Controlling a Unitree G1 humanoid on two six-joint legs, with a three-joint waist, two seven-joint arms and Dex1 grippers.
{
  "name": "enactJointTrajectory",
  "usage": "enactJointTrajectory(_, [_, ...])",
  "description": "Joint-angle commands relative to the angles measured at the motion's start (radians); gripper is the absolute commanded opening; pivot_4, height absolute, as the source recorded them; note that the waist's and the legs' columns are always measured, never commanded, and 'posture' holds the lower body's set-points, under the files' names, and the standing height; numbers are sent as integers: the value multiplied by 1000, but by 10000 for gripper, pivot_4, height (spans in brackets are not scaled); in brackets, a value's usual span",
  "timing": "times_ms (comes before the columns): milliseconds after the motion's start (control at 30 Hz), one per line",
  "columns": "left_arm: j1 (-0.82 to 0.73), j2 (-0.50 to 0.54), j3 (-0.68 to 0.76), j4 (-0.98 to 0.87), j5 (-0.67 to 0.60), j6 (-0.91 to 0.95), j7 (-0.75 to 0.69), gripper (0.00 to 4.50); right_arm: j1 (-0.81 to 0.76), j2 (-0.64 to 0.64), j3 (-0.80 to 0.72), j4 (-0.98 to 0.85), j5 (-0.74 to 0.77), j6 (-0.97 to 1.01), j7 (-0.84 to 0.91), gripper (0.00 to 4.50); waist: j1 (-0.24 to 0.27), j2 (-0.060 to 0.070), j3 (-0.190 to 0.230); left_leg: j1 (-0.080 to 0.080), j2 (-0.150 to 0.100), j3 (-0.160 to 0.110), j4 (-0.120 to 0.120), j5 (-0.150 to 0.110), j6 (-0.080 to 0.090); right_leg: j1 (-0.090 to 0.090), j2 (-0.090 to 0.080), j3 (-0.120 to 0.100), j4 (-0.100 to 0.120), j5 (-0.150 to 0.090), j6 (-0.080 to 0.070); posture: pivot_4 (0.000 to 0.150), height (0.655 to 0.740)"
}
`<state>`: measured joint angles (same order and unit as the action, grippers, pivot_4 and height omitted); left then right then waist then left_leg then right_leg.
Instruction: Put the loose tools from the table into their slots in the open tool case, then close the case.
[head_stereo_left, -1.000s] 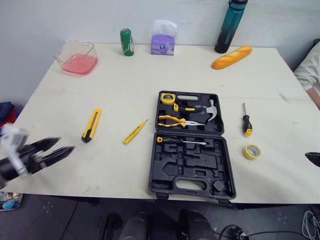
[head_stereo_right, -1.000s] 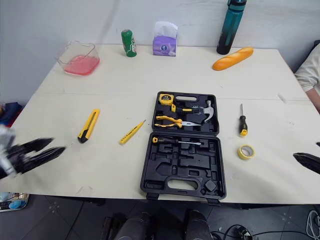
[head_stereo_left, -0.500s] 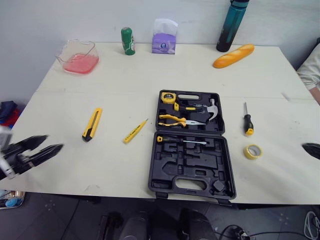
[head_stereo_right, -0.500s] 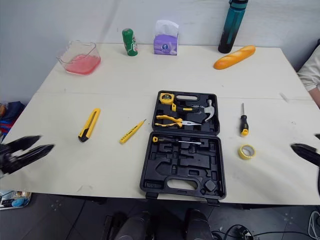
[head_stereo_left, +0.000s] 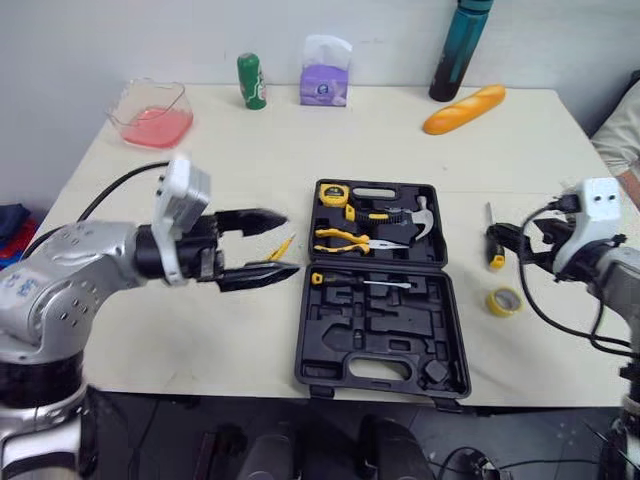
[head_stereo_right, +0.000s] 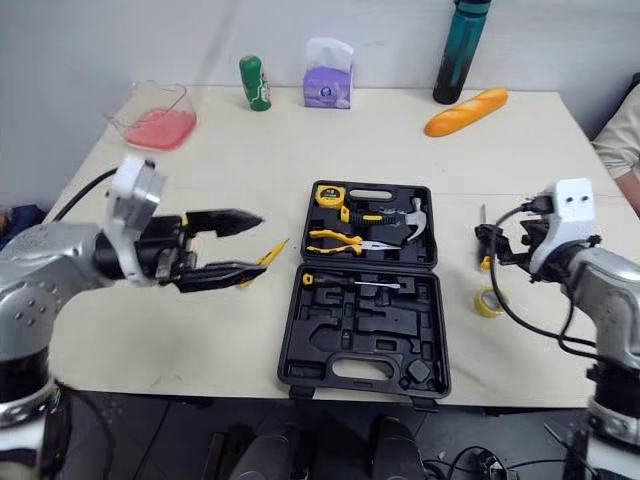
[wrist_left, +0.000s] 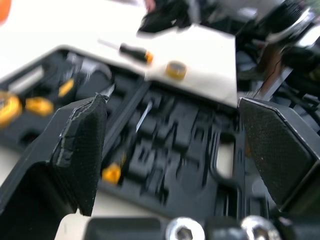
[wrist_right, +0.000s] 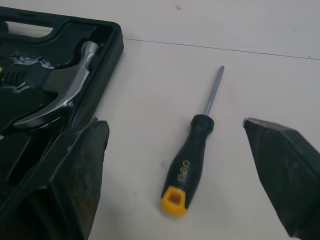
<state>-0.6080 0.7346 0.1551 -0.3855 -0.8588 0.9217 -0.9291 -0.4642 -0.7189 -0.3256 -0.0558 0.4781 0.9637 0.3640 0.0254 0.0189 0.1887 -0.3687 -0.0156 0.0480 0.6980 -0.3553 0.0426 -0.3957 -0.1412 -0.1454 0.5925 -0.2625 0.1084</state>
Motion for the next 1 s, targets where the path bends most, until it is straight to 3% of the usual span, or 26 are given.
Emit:
enactJointTrajectory(33, [-55,-22,-99,37,44,-66,-65,43963,-56,44,37,112,-67,-73,-42,45000,-3,0,0,0,0,1,0,0,0,0,0,0,0,0,1,1500,7314])
enactJointTrajectory(200, [-146,-93,-194,126,103,-135,-102,43963,-117,106,68,273,-126,-151,-66,45000,-3,0,0,-1,1,2,-1,0,0,-2,1,-1,-1,0,1,1500,7314])
enactJointTrajectory(367, [-182,-133,-236,189,162,-191,-126,43963,-121,145,83,321,-166,-202,-81,45000,-6,0,0,0,1,3,-1,0,0,-2,2,-2,-1,0,1,1500,7314])
enactJointTrajectory(467, [-195,-155,-235,208,170,-202,-122,45000,-107,164,81,301,-181,-233,-103,35836,-7,0,0,0,2,3,-1,0,0,-2,2,-2,0,0,1,1500,7314])
enactJointTrajectory(633, [-201,-173,-224,216,177,-220,-119,45000,-76,182,43,234,-168,-218,-127,10901,-7,0,0,0,2,3,-1,0,0,-2,2,2,-1,0,1,1500,7314])
enactJointTrajectory(800, [-163,-130,-198,195,170,-212,-134,45000,-23,137,53,61,-146,-244,-50,11159,-5,0,0,0,2,3,-1,0,0,-2,2,4,-1,0,1,1500,7314])
enactJointTrajectory(1000, [-31,19,-185,145,193,-232,-225,45000,-3,-36,86,-213,87,-119,311,11159,-14,3,2,0,4,4,-1,0,-1,-3,5,5,-1,0,1,1500,7314])
